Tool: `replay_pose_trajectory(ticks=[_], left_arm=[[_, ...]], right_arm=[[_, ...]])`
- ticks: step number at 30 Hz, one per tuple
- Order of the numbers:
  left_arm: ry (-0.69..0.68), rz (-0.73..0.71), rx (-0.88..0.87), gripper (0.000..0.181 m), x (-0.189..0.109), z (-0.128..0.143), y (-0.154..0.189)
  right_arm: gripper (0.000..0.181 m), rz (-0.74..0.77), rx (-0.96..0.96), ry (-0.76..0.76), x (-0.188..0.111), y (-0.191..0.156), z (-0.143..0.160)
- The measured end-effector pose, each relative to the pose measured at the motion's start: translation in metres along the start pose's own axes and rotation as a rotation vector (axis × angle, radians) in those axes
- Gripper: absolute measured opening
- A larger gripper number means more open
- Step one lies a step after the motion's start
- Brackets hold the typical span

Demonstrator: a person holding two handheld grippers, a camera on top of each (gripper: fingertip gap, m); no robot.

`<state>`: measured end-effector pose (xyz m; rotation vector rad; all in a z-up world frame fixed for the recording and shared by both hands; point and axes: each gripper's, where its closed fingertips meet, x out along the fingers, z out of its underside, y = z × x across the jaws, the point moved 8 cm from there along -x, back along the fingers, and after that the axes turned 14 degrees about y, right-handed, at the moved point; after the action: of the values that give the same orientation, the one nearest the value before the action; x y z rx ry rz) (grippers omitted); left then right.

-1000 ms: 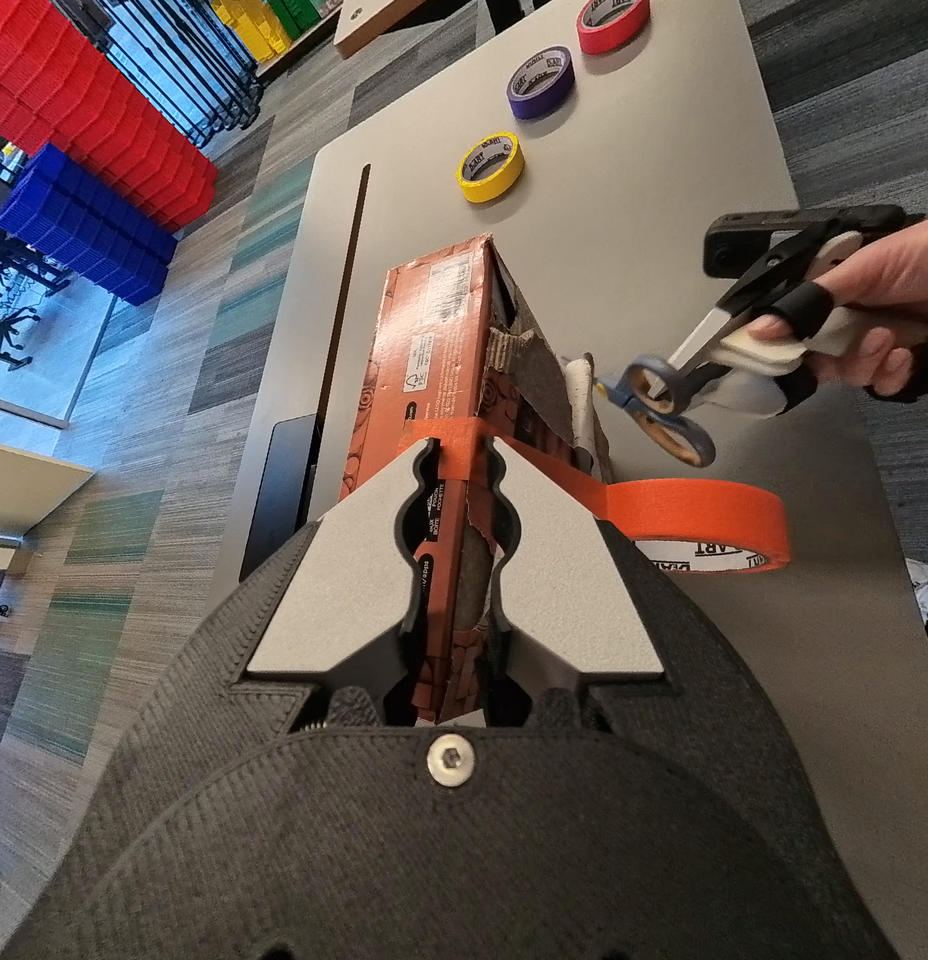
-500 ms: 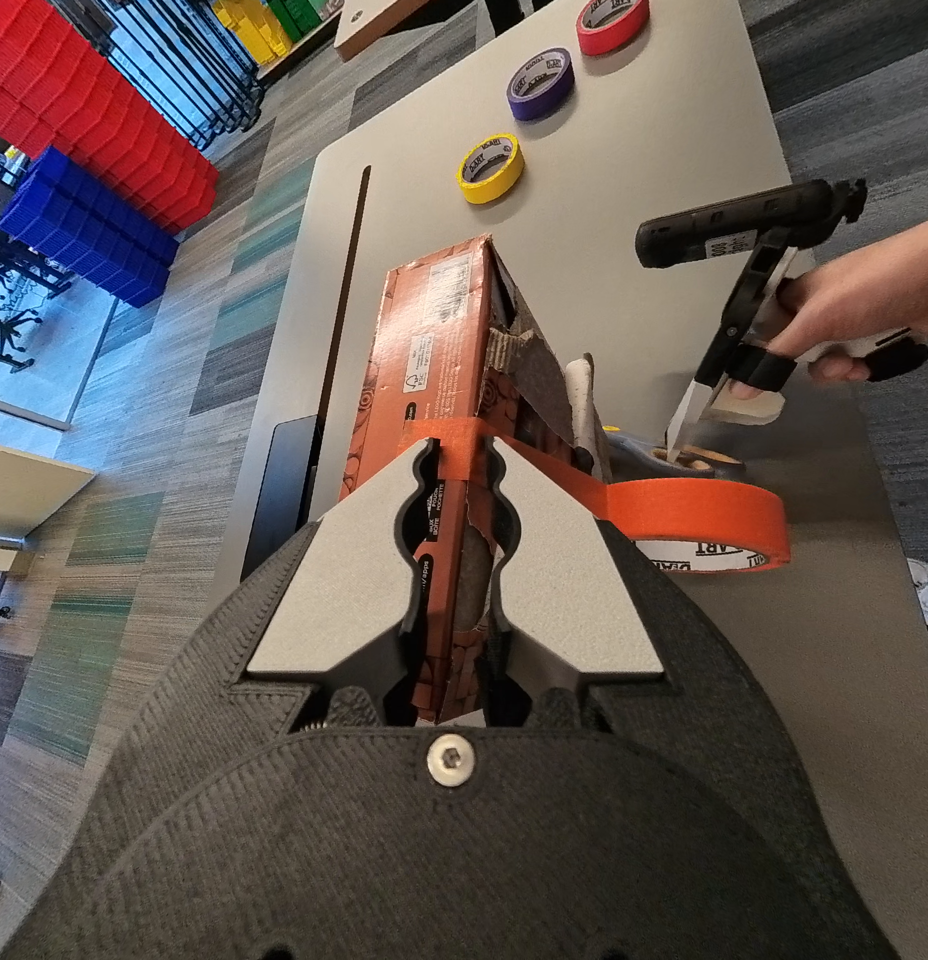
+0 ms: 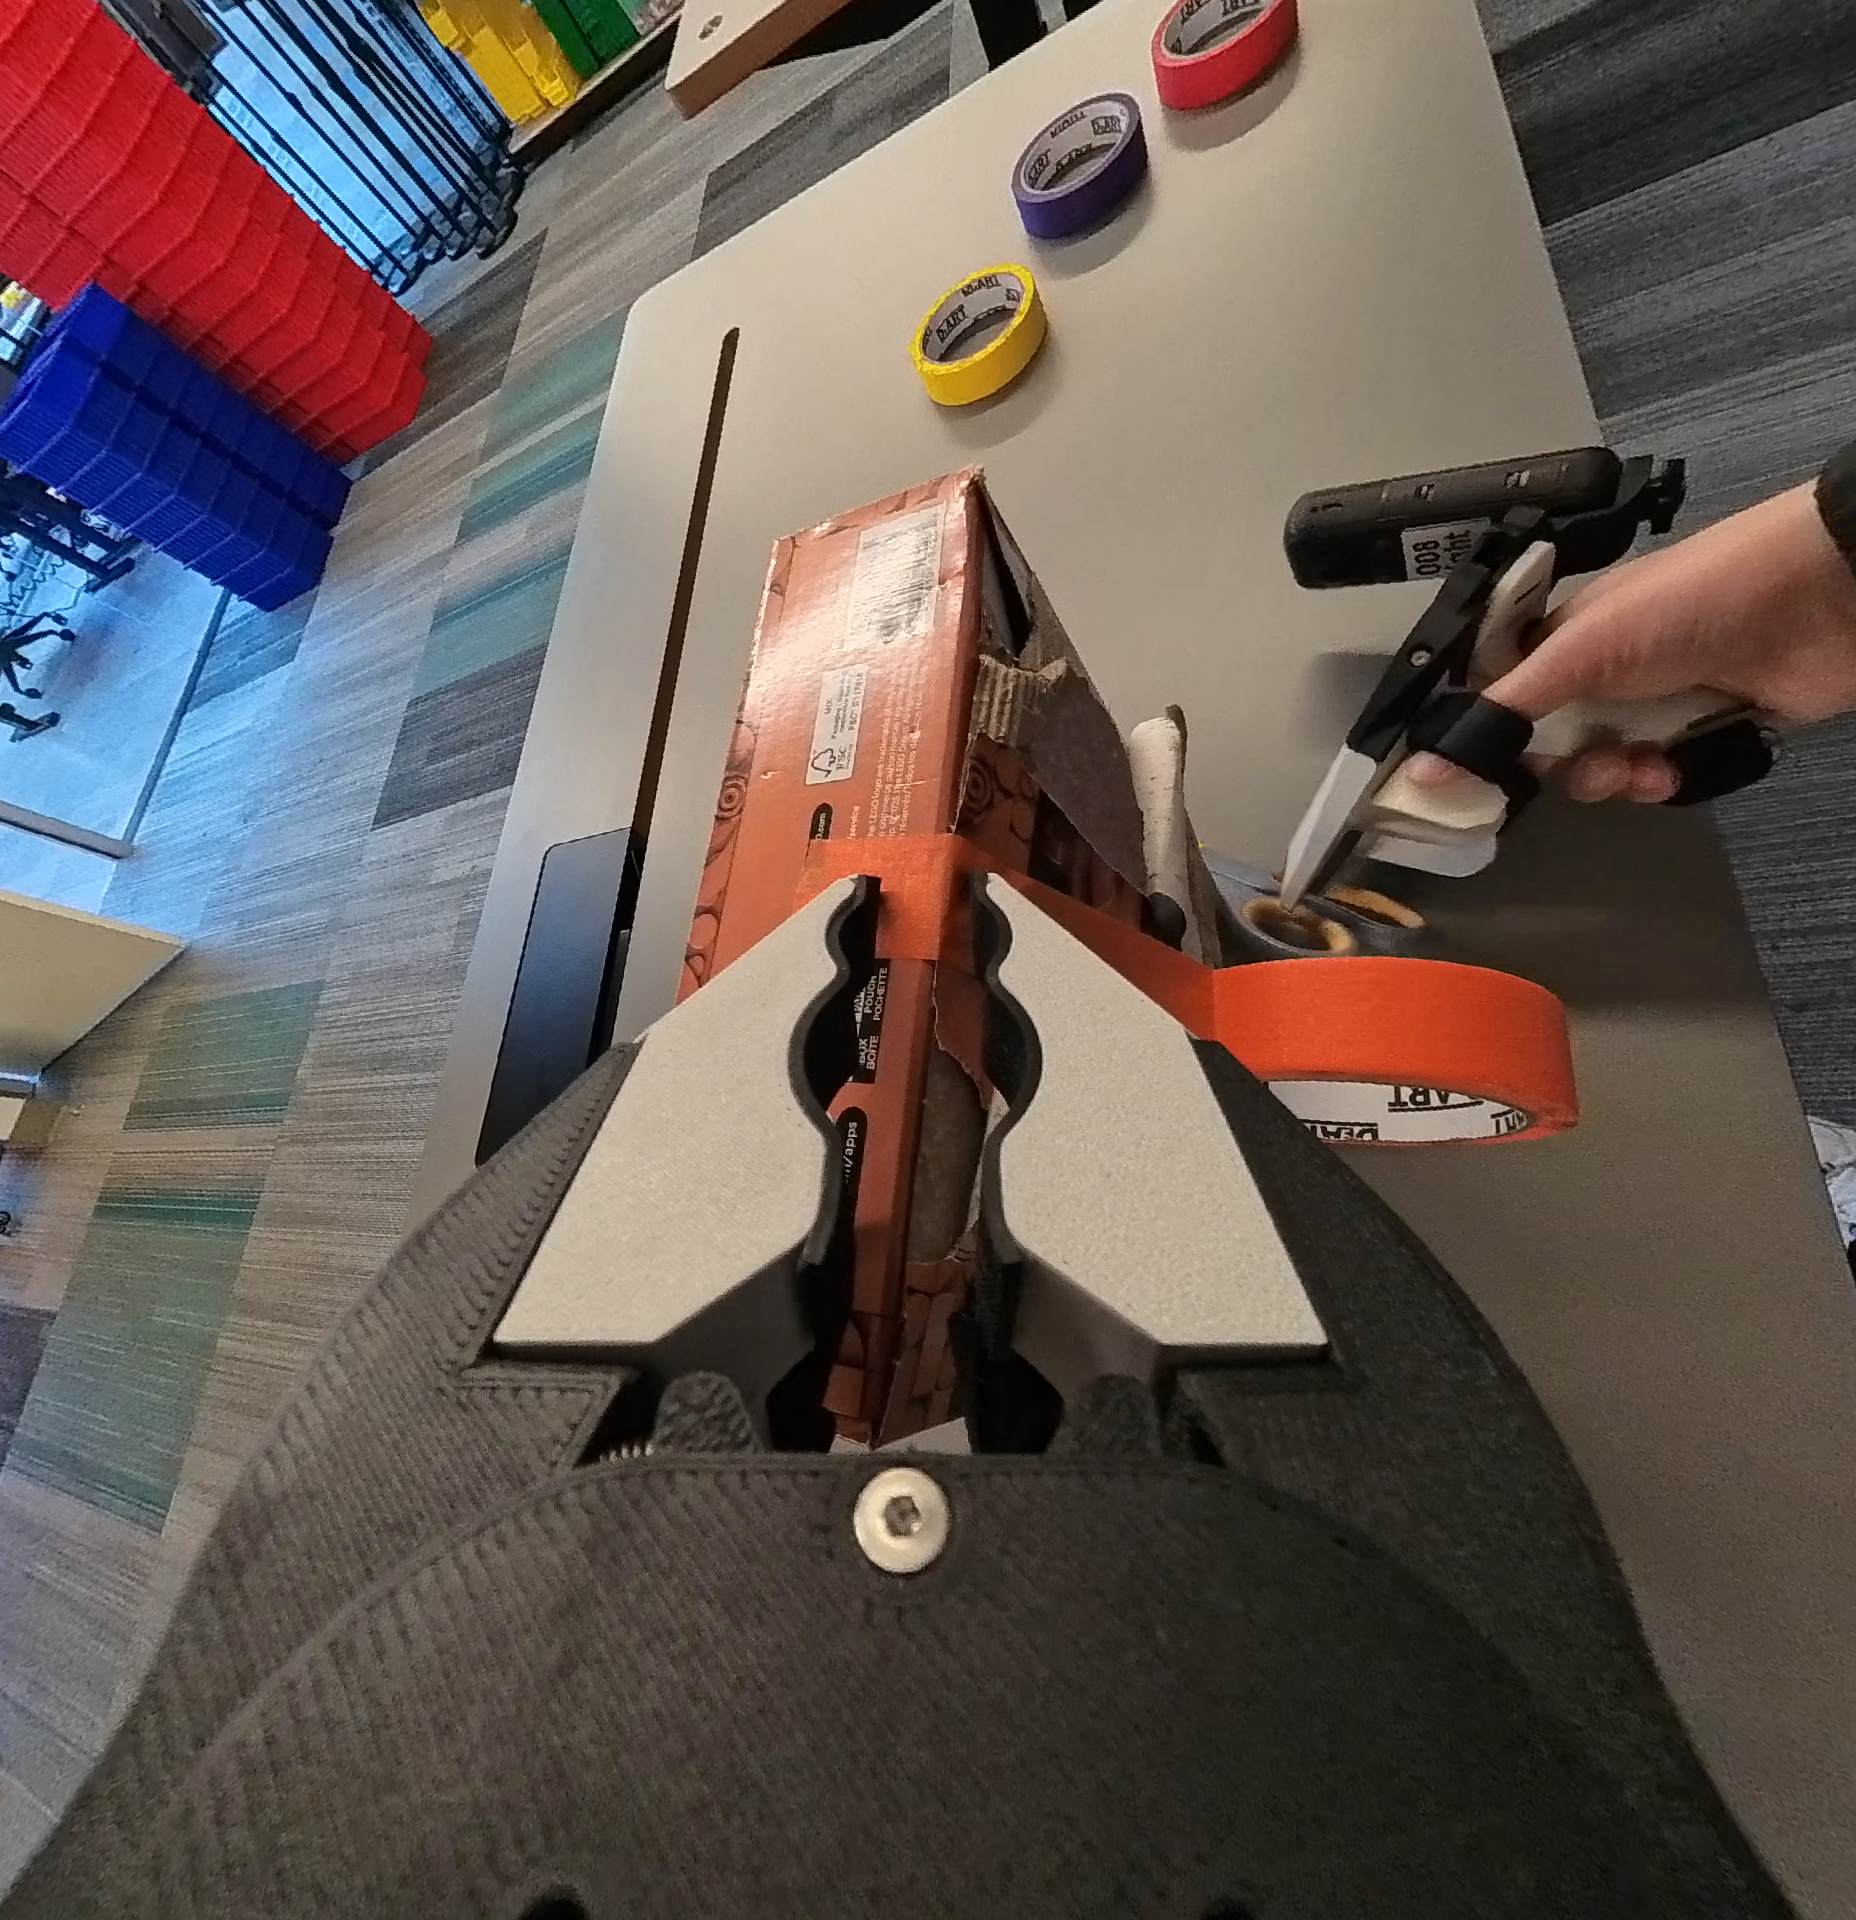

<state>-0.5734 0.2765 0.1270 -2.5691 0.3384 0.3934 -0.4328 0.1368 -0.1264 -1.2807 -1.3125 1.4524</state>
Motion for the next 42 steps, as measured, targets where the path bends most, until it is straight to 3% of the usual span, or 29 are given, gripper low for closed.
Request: replay_pose_trajectory(ticks=[2, 13, 20, 25, 37, 40, 42], left_arm=[[0.000, -0.001, 0.001, 0.016, 0.000, 0.000, 0.000], [-0.003, -0.010, -0.002, 0.016, 0.000, 0.000, -0.001], [-0.005, -0.016, -0.001, 0.016, 0.000, 0.000, -0.001], [-0.003, -0.017, 0.001, 0.016, 0.000, 0.000, -0.001], [-0.003, -0.022, 0.004, 0.015, 0.000, 0.001, -0.003], [-0.002, -0.020, 0.004, 0.014, 0.000, 0.001, -0.003], [-0.001, -0.020, 0.006, 0.014, 0.000, 0.001, -0.003]], right_arm=[[0.020, 0.020, -0.019, 0.010, 0.000, 0.001, -0.003], [0.031, 0.176, -0.176, -0.031, 0.011, -0.012, 0.000], [0.027, 0.318, -0.242, -0.051, 0.018, -0.016, 0.002], [0.044, 0.391, -0.251, -0.019, 0.025, -0.024, 0.008], [0.025, 0.272, -0.103, -0.064, 0.029, -0.015, 0.009], [0.024, 0.085, -0.007, -0.098, 0.026, -0.015, 0.012], [0.024, -0.154, 0.122, -0.096, 0.021, -0.022, 0.013]])
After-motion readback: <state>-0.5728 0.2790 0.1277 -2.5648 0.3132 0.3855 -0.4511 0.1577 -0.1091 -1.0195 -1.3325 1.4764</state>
